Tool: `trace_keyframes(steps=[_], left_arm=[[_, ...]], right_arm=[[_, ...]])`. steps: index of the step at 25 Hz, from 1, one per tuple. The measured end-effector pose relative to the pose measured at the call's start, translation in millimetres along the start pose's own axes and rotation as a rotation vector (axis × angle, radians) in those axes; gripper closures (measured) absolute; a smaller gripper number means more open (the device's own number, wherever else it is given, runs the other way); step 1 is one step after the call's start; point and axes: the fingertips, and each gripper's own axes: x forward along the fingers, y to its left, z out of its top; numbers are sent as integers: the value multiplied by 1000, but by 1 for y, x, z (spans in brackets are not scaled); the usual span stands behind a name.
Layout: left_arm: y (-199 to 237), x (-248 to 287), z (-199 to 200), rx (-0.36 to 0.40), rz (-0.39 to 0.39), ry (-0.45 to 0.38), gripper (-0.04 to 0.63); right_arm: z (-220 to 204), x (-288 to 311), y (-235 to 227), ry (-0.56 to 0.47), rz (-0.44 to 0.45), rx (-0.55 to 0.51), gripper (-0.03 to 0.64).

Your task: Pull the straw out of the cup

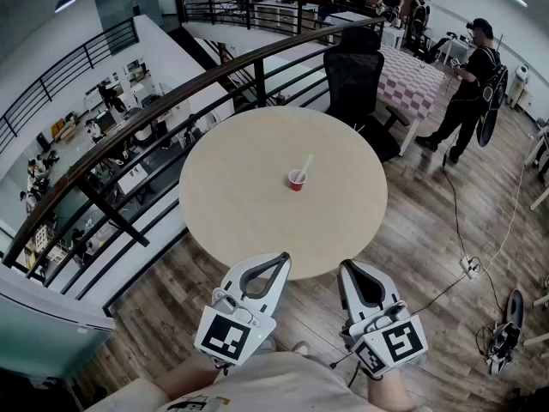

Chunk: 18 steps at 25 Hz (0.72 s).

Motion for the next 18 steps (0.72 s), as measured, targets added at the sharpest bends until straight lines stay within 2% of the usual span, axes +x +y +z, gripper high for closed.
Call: trace_keyframes(steps=[6, 18], left_arm=[[-4, 1, 2, -29, 1, -5, 581], [-7, 0, -11, -57, -6, 29, 581]], right_arm=[[11, -6, -1, -30, 33, 52, 589], [-2, -8, 1, -12, 27, 37, 589]])
